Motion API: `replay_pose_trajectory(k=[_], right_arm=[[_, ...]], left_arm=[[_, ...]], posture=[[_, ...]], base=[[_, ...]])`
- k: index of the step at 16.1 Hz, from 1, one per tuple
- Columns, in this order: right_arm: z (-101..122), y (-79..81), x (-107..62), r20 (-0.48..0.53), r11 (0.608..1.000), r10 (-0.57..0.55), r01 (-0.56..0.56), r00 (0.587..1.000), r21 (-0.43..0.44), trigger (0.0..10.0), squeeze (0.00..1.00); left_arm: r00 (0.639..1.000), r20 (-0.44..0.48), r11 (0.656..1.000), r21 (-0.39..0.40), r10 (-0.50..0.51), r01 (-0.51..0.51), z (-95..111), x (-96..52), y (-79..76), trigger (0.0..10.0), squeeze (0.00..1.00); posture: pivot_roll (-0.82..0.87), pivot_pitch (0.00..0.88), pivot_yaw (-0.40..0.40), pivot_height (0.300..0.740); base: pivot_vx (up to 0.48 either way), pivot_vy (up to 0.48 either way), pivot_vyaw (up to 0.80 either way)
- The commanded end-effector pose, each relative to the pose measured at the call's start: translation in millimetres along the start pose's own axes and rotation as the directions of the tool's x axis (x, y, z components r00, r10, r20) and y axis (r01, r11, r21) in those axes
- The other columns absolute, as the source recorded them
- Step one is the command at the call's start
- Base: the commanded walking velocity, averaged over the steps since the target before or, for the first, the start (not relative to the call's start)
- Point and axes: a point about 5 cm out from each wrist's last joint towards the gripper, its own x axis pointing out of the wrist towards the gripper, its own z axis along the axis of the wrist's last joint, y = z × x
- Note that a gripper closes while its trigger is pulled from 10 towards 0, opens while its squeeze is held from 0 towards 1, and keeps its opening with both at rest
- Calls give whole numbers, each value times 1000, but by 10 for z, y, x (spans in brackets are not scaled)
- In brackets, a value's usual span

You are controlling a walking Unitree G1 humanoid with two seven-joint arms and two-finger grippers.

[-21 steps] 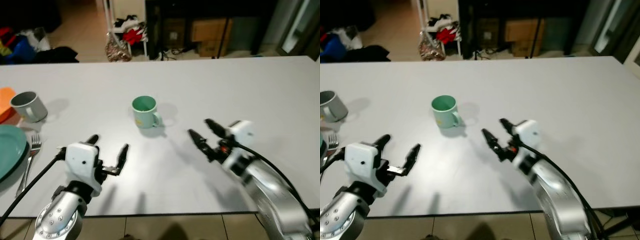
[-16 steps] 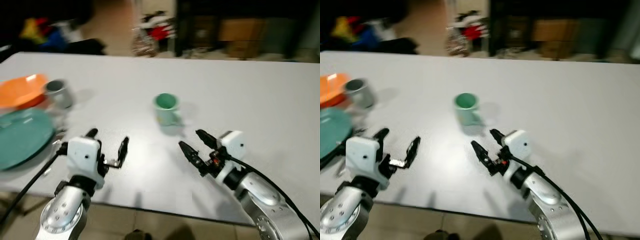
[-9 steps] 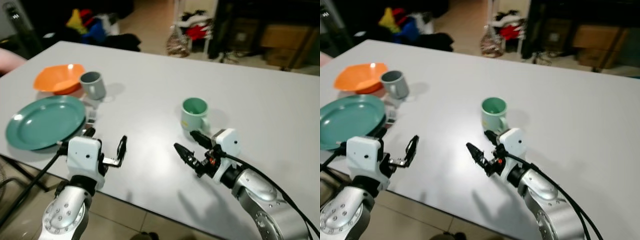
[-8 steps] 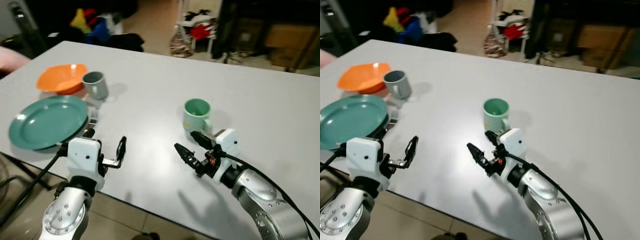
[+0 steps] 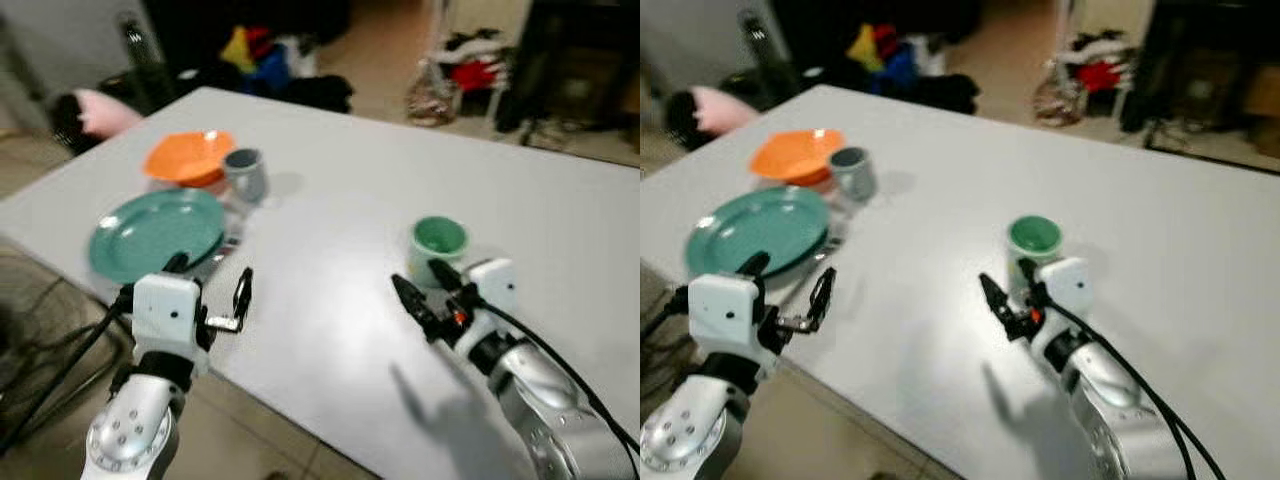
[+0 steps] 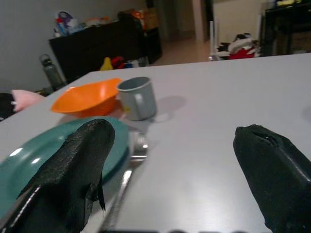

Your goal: Setting the table

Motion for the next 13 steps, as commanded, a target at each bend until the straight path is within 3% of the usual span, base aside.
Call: replay_pose_trajectory(k=[1, 5, 13], right_arm=[[54, 75, 11, 32, 1000, 18, -18, 999, -6, 10000, 0], [59, 52, 16, 31, 1000, 11, -11, 999, -11, 10000, 0], [66, 54, 102, 35, 999, 35, -34, 999, -3, 10000, 0]], left_arm=[[1000, -17, 1000, 18, 5, -5, -45, 19, 38, 10000, 0], [1000, -11, 1000, -7, 13, -13, -45, 25, 35, 10000, 0], [999, -20, 999, 21, 42, -42, -77, -64, 59, 10000, 0]], posture=[[-109, 0, 96, 740], [-110, 0, 89, 740], [-91, 0, 74, 740]], base=[[0, 0, 800], [0, 0, 800], [0, 0, 800]])
